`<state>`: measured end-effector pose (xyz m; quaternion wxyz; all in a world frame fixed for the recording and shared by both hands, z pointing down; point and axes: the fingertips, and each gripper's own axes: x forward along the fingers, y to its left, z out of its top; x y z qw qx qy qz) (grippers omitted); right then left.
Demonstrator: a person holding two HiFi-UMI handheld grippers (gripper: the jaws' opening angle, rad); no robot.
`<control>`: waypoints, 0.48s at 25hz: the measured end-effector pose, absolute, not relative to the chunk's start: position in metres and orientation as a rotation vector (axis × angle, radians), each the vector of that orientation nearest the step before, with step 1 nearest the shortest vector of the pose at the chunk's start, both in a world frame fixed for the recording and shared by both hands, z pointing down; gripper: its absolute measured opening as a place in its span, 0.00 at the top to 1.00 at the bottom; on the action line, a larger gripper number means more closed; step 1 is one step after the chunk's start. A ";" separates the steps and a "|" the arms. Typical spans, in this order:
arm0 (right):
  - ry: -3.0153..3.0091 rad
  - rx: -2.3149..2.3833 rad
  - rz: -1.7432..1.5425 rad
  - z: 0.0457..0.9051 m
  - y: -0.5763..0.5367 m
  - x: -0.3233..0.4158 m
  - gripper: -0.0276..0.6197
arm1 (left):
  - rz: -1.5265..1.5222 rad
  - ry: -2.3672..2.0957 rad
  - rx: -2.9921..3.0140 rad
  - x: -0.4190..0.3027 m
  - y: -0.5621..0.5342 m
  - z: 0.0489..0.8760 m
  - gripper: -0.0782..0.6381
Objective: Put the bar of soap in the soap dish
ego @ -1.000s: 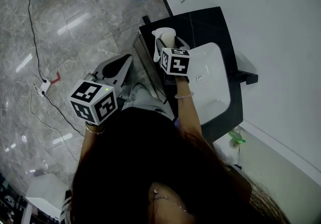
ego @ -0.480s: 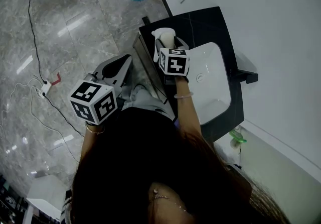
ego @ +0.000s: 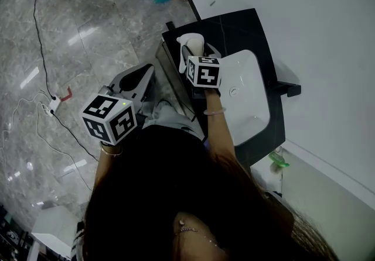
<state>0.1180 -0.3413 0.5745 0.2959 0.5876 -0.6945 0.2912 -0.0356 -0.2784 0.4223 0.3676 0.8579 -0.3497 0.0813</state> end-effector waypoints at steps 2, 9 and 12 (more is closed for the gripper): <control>-1.852 1.576 0.764 0.571 -0.343 0.119 0.49 | 0.207 -0.896 2.208 -0.035 -0.278 0.421 0.89; -1.894 1.672 0.731 0.536 -0.341 0.128 0.50 | 0.195 -0.888 2.231 -0.031 -0.277 0.412 0.89; -1.916 1.715 0.727 0.515 -0.337 0.133 0.50 | 0.188 -0.884 2.245 -0.029 -0.274 0.408 0.89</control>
